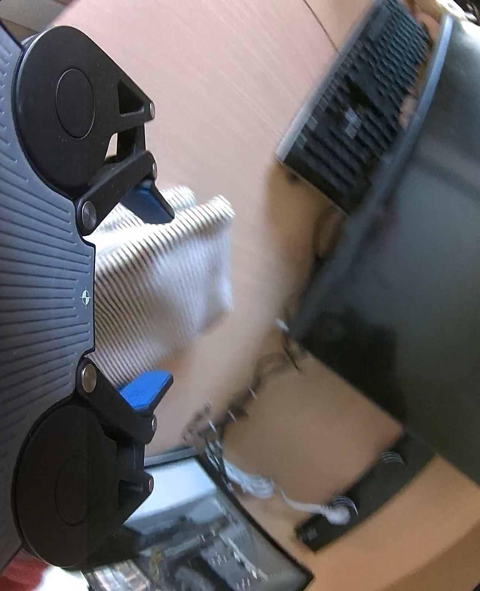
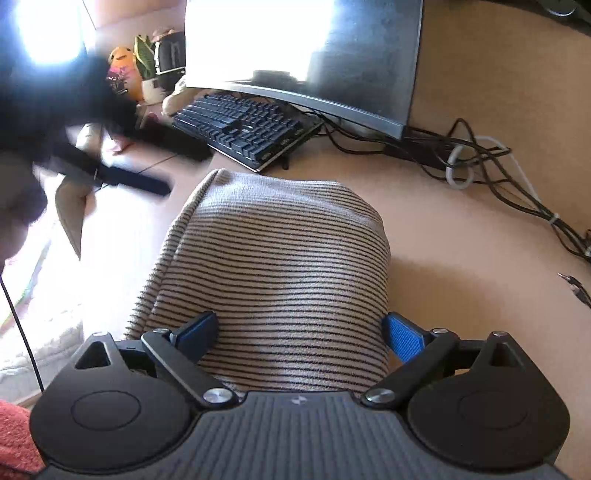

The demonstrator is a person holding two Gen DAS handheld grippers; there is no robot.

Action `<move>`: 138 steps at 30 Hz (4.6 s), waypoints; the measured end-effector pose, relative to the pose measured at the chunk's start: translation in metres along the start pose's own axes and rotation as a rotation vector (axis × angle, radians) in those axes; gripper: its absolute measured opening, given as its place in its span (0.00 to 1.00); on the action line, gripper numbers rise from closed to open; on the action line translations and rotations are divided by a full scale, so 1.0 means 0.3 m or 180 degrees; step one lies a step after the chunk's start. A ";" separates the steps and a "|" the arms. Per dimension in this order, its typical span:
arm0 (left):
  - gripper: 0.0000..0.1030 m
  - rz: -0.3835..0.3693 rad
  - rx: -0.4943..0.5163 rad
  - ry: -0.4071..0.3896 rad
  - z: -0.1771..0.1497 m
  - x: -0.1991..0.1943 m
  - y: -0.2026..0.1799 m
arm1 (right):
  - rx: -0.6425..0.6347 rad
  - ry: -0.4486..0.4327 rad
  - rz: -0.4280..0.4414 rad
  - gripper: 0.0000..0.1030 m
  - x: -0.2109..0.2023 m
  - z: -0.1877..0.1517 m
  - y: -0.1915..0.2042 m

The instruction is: Fold clothes

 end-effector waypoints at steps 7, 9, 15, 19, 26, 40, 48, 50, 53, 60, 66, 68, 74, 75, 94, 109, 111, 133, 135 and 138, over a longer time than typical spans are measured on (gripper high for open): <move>0.89 -0.0187 -0.0332 0.0255 -0.109 0.024 0.043 | 0.0538 -0.0209 0.0194 0.93 -0.069 0.156 -0.127; 0.82 -0.0248 -0.0354 0.0285 -0.124 0.036 0.027 | 0.0626 -0.0212 0.0186 0.93 -0.050 0.174 -0.149; 0.53 -0.0482 -0.0217 0.0162 -0.100 0.040 -0.064 | 0.0760 -0.0059 0.0177 0.93 0.037 0.176 -0.179; 0.52 -0.0186 -0.0046 0.0226 -0.119 0.050 -0.047 | 0.0741 0.0108 0.0174 0.93 0.069 0.118 -0.164; 0.62 0.0020 -0.0244 0.0364 -0.149 0.069 0.043 | 0.1013 0.0203 0.0229 0.93 0.061 0.045 -0.172; 0.67 -0.0106 0.0033 0.0004 0.107 0.164 -0.038 | 0.0323 -0.0086 0.0206 0.69 -0.011 0.127 -0.088; 0.66 -0.0025 0.0065 0.0262 0.078 0.279 0.028 | 0.0312 -0.0185 -0.0305 0.68 0.181 0.308 -0.221; 0.66 -0.0014 0.0124 0.0304 0.078 0.293 0.030 | 0.0174 0.0057 -0.0489 0.68 0.279 0.271 -0.244; 0.66 -0.0006 0.0182 0.0300 0.074 0.306 0.029 | 0.0205 0.0025 -0.0510 0.72 0.280 0.254 -0.259; 0.71 0.0128 0.0232 0.0178 0.100 0.226 0.013 | 0.0304 -0.0117 -0.0215 0.76 0.055 0.187 -0.183; 0.93 0.0112 0.0197 0.0307 -0.033 0.065 -0.032 | 0.0556 0.0079 -0.0083 0.82 0.025 -0.024 -0.130; 0.93 0.0084 0.0153 0.0429 -0.096 0.060 -0.040 | 0.0736 0.0034 -0.0038 0.82 0.016 -0.018 -0.132; 0.77 -0.0034 0.0059 0.0473 -0.173 0.068 -0.107 | 0.0702 -0.0142 0.0057 0.94 -0.027 -0.010 -0.126; 0.60 0.0011 0.0116 0.0431 -0.167 0.065 -0.119 | 0.0755 -0.0197 0.0087 0.94 -0.039 -0.010 -0.134; 0.82 0.0107 -0.0308 -0.0052 -0.049 -0.032 -0.052 | -0.0411 -0.0088 0.0032 0.98 -0.003 -0.079 0.028; 0.93 0.0437 -0.0238 0.0523 -0.113 0.169 0.014 | 0.1142 0.0059 0.0641 0.98 0.001 0.069 -0.240; 0.93 0.0393 -0.0232 0.0532 -0.117 0.170 0.015 | 0.1124 0.0167 0.0641 0.98 0.053 0.051 -0.236; 0.74 0.0179 -0.0384 0.0195 0.107 0.157 0.302 | 0.0763 0.0151 0.0932 0.78 0.374 0.312 0.041; 0.74 0.0205 -0.0419 0.0125 0.141 0.163 0.344 | 0.0716 0.0129 0.0900 0.78 0.421 0.354 0.056; 0.74 0.0260 -0.0441 0.0079 0.182 0.150 0.386 | 0.0617 0.0132 0.0829 0.79 0.451 0.372 0.054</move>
Point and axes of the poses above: each gripper's, at about its wrist camera, not at the fingertips, and x roughly the way its jaws point, y to its left, z to its top, the point moved 10 cm from there along x, roughly the way its jaws point, and after that the axes turned 9 degrees about x, right-handed, at the moved point
